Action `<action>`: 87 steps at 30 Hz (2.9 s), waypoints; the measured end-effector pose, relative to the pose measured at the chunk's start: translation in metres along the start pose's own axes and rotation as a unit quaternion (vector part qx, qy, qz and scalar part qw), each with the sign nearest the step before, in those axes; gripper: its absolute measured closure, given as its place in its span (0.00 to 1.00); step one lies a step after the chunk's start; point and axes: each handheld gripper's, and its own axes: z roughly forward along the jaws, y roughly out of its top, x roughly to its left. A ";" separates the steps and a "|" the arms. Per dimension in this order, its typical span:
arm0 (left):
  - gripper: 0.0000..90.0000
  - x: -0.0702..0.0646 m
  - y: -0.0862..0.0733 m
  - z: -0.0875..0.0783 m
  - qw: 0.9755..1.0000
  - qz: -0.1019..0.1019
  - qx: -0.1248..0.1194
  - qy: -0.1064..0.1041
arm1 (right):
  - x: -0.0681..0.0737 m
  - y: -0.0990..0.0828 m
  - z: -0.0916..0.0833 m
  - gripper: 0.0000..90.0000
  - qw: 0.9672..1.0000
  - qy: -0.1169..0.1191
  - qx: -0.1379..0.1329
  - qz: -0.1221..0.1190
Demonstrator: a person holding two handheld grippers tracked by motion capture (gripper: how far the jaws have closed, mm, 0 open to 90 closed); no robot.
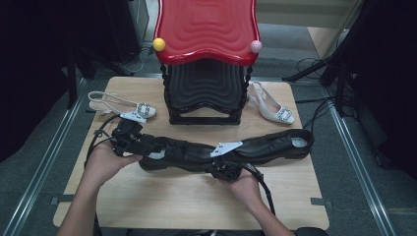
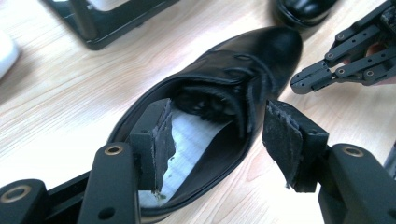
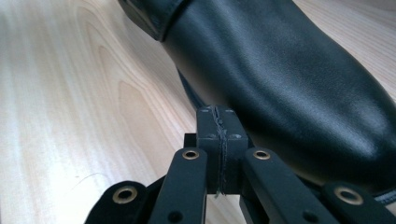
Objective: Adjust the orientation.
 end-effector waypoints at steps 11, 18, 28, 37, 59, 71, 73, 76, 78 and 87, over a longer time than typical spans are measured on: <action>0.45 0.017 -0.018 -0.015 0.999 -0.036 -0.002 0.021 | -0.013 0.007 0.004 1.00 1.000 -0.003 0.004 0.004; 0.44 0.024 -0.029 -0.020 0.998 -0.042 -0.002 0.041 | -0.019 0.012 0.006 1.00 1.000 -0.002 0.006 0.010; 0.46 0.035 -0.052 -0.030 0.995 -0.077 -0.008 0.065 | -0.034 0.025 0.013 1.00 1.000 -0.001 0.012 0.026; 0.71 0.054 -0.075 -0.017 0.991 -0.112 -0.015 0.079 | -0.043 0.036 0.022 1.00 1.000 -0.004 0.012 0.020; 0.96 0.063 -0.067 0.021 0.995 -0.094 0.013 0.034 | -0.036 0.027 0.004 0.99 1.000 -0.003 0.004 0.024; 0.96 0.047 -0.068 0.023 0.997 -0.078 0.019 0.011 | -0.033 0.029 0.007 0.99 1.000 0.008 0.004 0.020; 0.96 0.045 -0.068 0.023 0.997 -0.073 0.019 0.009 | -0.032 0.031 0.008 0.99 1.000 0.011 0.004 0.019; 0.95 0.038 -0.068 0.023 0.998 -0.067 0.018 0.001 | -0.030 0.033 0.011 0.99 1.000 0.016 0.004 0.018; 0.95 0.032 -0.068 0.023 0.998 -0.063 0.018 -0.004 | -0.029 0.036 0.012 1.00 1.000 0.021 0.003 0.014; 0.95 0.007 -0.068 0.028 0.999 -0.042 0.024 -0.020 | -0.022 0.045 0.017 1.00 0.999 0.040 -0.001 0.005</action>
